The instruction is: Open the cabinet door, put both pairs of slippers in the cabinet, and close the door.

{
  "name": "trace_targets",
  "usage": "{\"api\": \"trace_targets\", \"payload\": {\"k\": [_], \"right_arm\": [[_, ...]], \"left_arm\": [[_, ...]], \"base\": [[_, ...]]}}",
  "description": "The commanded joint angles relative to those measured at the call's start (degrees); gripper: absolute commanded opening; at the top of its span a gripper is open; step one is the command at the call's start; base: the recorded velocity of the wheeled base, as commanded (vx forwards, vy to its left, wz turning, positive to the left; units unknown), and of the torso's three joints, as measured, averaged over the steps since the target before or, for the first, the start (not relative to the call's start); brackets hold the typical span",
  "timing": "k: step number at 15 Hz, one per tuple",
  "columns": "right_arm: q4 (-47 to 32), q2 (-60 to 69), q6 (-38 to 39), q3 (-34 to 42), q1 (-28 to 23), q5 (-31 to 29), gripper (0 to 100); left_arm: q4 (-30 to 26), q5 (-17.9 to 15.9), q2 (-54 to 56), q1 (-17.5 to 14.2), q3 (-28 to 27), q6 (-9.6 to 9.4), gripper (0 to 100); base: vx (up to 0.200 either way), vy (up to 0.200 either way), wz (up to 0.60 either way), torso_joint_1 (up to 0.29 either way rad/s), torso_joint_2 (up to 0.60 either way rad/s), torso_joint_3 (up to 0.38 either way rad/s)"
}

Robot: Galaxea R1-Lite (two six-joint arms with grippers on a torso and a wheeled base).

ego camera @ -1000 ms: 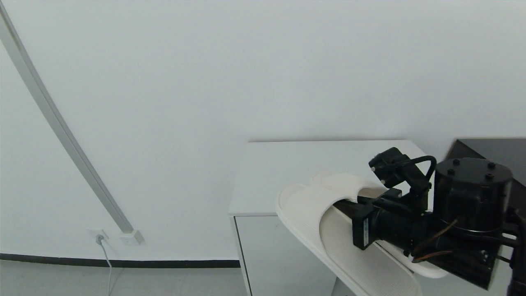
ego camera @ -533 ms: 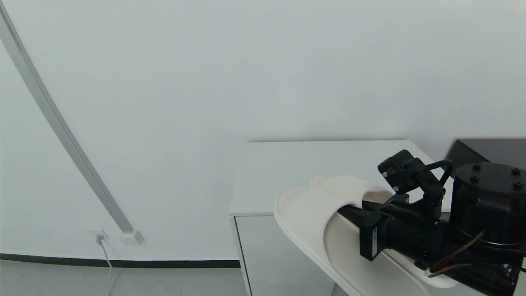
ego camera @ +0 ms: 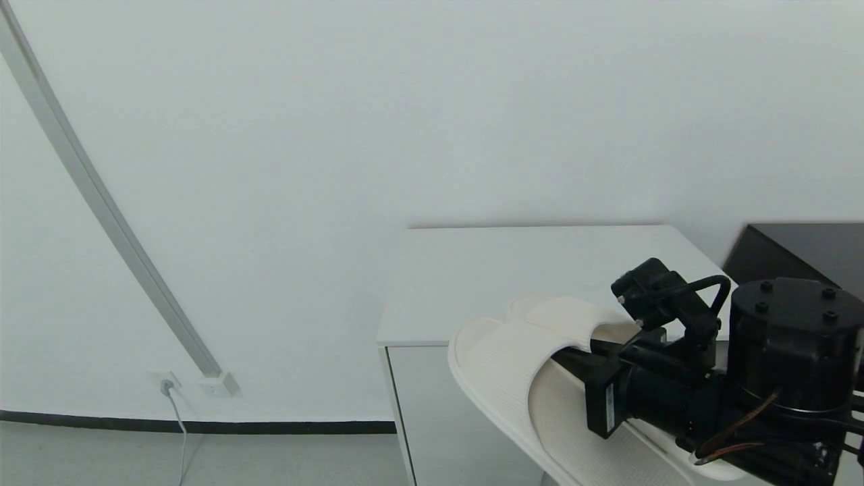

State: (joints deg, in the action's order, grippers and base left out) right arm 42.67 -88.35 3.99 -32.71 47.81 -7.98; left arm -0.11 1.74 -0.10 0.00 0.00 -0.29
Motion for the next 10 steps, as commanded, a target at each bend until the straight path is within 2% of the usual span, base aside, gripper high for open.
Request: {"api": "trace_targets", "payload": {"k": [1, 7, 10], "right_arm": [[0.0, -0.3, 0.1, 0.3, 0.4, 0.1, 0], [0.0, -1.0, 0.1, 0.5, 1.2, 0.1, 0], [0.0, -0.9, 0.2, 0.8, 1.7, 0.1, 0]], "left_arm": [[0.0, 0.0, -0.1, 0.0, 0.0, 0.03, 0], [0.0, 0.0, -0.1, 0.0, 0.0, 0.12, 0], [0.0, 0.0, -0.1, 0.0, 0.0, 0.12, 0]], "base": [[-0.200, 0.000, 0.00, -0.002, 0.00, 0.002], [-0.200, 0.000, 0.00, -0.002, 0.00, 0.004], [0.000, 0.000, 0.00, 0.000, 0.00, 0.000]]}}
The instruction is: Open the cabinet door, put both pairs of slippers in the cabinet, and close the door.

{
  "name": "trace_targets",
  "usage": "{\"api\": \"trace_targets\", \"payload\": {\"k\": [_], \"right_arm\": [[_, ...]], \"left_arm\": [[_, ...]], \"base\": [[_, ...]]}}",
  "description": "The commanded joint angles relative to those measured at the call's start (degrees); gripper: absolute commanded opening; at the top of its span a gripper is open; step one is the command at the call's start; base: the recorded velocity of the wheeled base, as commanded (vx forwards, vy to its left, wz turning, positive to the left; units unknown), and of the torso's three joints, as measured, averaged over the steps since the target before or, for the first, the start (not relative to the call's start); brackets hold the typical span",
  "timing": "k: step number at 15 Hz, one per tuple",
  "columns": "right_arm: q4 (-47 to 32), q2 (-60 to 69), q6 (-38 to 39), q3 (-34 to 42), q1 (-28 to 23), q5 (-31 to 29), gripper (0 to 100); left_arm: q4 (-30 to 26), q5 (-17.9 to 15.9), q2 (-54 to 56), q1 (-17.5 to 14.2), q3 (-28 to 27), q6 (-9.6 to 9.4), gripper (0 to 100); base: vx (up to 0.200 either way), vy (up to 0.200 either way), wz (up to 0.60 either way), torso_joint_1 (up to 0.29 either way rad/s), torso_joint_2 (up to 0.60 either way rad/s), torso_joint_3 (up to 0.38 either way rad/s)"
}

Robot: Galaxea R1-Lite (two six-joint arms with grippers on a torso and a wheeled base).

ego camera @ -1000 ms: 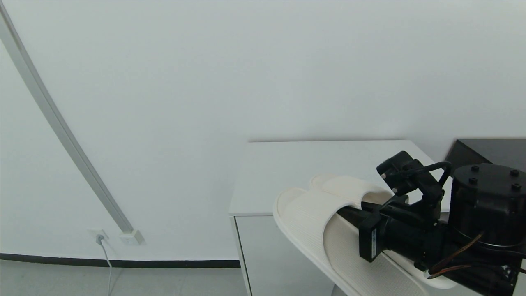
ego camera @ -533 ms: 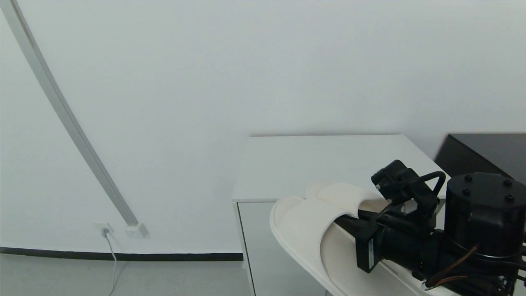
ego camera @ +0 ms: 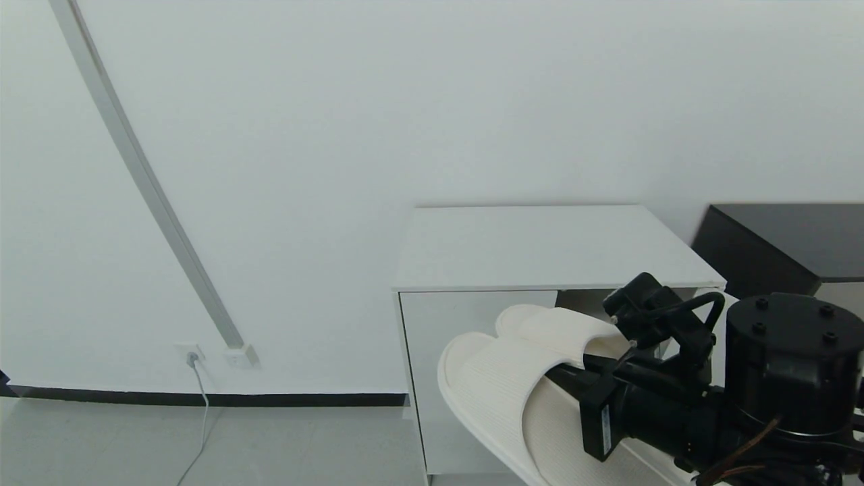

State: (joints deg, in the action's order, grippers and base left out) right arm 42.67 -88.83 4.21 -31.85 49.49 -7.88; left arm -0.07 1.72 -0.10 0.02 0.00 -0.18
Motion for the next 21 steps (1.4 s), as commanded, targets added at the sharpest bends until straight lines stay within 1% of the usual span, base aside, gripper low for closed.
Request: {"api": "trace_targets", "payload": {"k": [1, 12, 15, 21], "right_arm": [[0.0, -0.5, 0.1, -0.1, 0.0, 0.0, 0], [1.2, -2.1, 0.4, -0.4, -0.1, -0.2, 0], [3.3, -2.3, 0.4, 0.0, -0.1, -0.3, 0], [3.3, -2.2, 0.4, 0.2, -0.1, -0.2, 0]], "left_arm": [[0.0, 0.0, -0.1, 0.0, 0.0, 0.01, 0], [0.0, 0.0, -0.1, 0.0, 0.0, 0.01, 0], [-0.1, 0.0, -0.1, 0.0, -0.1, -0.17, 0], [-0.1, 0.0, -0.1, 0.0, 0.0, -0.17, 0]], "base": [[0.000, 0.000, 0.00, 0.000, 0.00, 0.000], [0.000, 0.000, 0.00, 0.000, 0.00, 0.000], [0.000, -0.200, 0.00, -0.001, 0.00, -0.001], [0.000, -0.200, 0.00, 0.006, 0.00, 0.003]]}}
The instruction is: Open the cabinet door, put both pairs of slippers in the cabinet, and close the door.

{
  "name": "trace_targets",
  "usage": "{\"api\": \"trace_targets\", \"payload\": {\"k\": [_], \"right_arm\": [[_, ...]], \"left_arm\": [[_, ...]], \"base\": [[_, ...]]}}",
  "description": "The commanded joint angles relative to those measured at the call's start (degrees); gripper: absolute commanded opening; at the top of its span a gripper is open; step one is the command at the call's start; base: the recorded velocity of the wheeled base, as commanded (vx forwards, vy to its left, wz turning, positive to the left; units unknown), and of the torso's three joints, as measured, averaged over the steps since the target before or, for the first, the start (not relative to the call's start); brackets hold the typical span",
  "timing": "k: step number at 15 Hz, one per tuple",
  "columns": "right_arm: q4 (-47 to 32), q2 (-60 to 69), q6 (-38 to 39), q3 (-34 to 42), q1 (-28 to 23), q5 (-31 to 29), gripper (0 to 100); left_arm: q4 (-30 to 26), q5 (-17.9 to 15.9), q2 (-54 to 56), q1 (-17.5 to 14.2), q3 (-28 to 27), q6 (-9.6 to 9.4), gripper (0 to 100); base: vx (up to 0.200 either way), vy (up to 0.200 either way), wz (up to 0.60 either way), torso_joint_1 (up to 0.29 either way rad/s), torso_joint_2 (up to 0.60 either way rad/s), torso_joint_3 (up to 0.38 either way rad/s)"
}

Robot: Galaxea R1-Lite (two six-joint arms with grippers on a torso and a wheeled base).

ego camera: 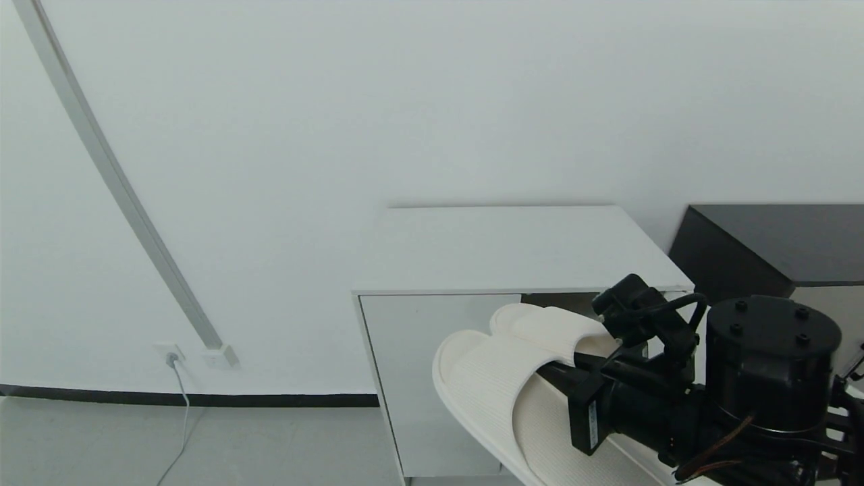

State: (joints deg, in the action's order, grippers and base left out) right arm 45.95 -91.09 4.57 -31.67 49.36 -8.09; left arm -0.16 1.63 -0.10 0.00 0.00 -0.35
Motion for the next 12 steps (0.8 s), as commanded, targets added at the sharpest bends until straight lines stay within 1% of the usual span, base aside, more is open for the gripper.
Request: {"api": "trace_targets", "payload": {"k": [1, 10, 12], "right_arm": [[0.0, -0.1, 0.0, 0.0, 0.0, 0.0, 0], [1.6, -0.6, 0.0, 0.9, -0.1, 0.0, 0], [2.6, -1.0, -0.2, 1.6, -0.1, 0.1, 0]], "left_arm": [[0.0, 0.0, -0.1, 0.0, 0.0, 0.00, 0], [0.0, 0.0, -0.1, 0.0, 0.0, 0.00, 0], [0.0, 0.1, -0.1, 0.0, 0.0, 0.09, 0]], "base": [[0.000, -0.200, 0.00, 0.002, 0.00, -0.002], [0.000, -0.200, 0.00, 0.002, 0.00, 0.006], [0.000, 0.000, 0.00, 0.000, 0.00, 0.000]]}}
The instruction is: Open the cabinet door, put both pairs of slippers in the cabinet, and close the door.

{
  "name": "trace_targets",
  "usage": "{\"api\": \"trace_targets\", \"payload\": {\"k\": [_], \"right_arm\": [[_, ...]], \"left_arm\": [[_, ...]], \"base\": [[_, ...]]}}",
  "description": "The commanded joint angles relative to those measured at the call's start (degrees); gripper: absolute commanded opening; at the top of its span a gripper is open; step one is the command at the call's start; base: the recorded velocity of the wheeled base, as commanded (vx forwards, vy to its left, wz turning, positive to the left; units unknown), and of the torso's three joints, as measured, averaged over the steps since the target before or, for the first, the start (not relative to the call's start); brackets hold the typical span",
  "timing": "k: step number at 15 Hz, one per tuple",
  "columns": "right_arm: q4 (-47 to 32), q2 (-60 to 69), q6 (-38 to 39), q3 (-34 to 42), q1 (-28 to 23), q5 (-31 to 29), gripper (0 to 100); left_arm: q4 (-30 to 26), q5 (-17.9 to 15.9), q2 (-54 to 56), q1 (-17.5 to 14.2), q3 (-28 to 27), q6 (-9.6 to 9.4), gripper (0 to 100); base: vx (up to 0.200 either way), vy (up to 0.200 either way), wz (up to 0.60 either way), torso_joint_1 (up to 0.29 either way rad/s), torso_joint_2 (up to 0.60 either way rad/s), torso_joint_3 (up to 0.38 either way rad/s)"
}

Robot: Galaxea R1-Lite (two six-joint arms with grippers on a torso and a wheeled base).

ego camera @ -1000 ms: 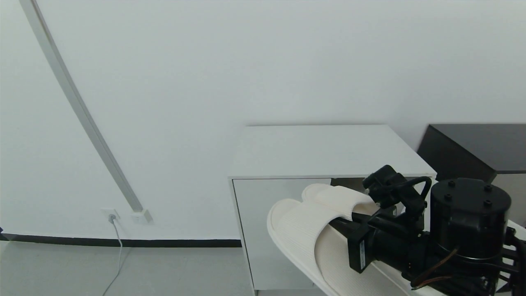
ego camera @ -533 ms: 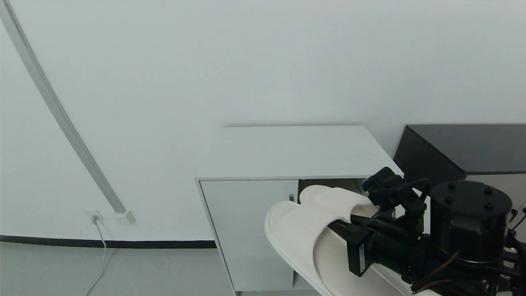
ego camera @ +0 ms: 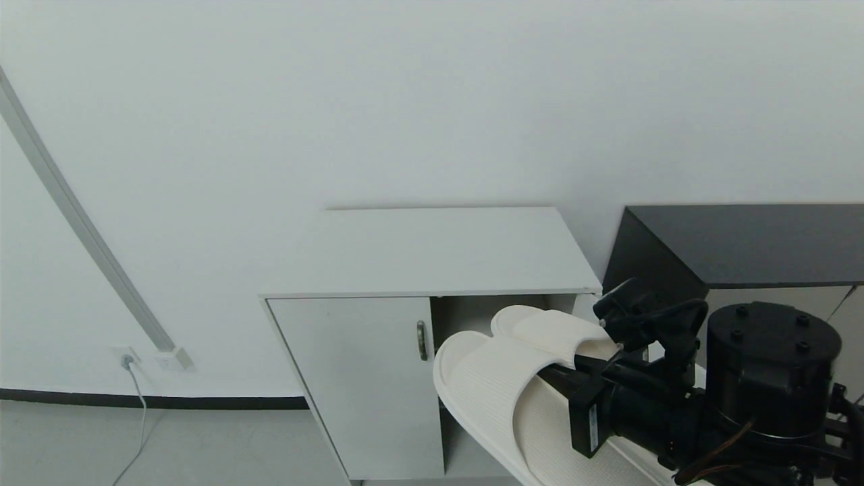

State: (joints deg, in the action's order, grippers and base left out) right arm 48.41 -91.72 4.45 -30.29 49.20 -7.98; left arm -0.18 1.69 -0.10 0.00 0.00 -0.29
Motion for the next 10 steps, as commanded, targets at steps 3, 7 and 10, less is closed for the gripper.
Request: {"api": "trace_targets", "payload": {"k": [3, 7, 10], "right_arm": [[0.1, -0.3, 0.0, 0.4, 0.0, -0.1, 0], [0.1, -0.4, -0.1, 0.8, 0.0, 0.0, 0], [0.1, -0.7, -0.1, 0.7, 0.4, 0.3, 0]], "left_arm": [[0.1, 0.0, -0.1, 0.0, 0.0, -0.06, 0], [0.0, 0.0, -0.1, 0.0, 0.0, 0.03, 0], [0.0, 0.1, -0.1, 0.0, 0.0, 0.03, 0]], "base": [[0.000, 0.000, 0.00, 0.000, 0.00, 0.000], [0.000, 0.000, 0.00, 0.000, 0.00, 0.000], [0.000, 0.000, 0.00, 0.000, 0.00, 0.000]]}}
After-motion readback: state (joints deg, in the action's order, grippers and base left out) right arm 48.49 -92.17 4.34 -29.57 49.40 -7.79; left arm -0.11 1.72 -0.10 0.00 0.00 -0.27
